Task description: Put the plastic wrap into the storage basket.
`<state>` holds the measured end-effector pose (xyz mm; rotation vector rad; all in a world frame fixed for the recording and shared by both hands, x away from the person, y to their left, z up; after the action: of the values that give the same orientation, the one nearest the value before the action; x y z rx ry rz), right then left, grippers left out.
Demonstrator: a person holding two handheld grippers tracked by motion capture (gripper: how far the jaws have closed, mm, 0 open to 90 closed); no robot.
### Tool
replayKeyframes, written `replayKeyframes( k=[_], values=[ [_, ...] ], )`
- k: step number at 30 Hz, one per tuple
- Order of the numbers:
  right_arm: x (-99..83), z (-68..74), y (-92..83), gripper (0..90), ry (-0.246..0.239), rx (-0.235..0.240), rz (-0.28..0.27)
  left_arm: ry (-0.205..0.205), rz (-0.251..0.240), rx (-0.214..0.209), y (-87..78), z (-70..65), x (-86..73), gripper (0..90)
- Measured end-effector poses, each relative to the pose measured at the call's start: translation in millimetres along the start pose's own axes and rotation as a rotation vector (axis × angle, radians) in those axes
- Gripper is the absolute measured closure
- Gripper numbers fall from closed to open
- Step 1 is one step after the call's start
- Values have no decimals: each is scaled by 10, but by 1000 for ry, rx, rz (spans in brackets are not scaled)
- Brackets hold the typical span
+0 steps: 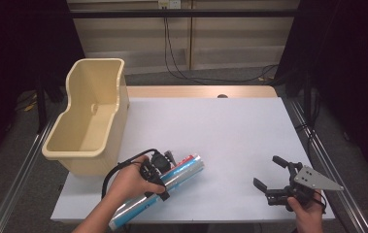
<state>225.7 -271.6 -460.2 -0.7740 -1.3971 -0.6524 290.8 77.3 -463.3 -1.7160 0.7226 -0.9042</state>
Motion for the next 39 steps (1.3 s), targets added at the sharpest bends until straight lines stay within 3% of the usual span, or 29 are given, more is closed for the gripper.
replayKeyframes(
  k=[4, 14, 20, 27, 39],
  values=[
    [6, 3, -3, 6, -5, 0, -3, -43, -25, -4, -135, 57, 34, 322],
    [10, 0, -5, 6, -2, 0, -6, -83, -51, 6, -452, 113, 91, 322],
    [11, 1, -8, 6, -1, -1, -7, -115, -95, 15, -670, 132, 152, 322],
    [14, -3, -13, 6, 1, -1, -8, -136, -107, 24, -962, 138, 238, 322],
    [17, -3, -15, 6, 2, 0, -10, -184, -120, 22, -1263, 221, 269, 322]
  ],
)
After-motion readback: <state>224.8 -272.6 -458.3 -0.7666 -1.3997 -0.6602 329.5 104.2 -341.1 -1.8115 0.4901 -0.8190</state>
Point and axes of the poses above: each handheld gripper's, and its own axes: y roughly forward along the jaws, x roughly out of its top, z roughly to its left, the point moved 5 cm from there along y, roughly forward along the jaws, and after that the axes turned 6 degrees about -z, right-handed, at the moved point
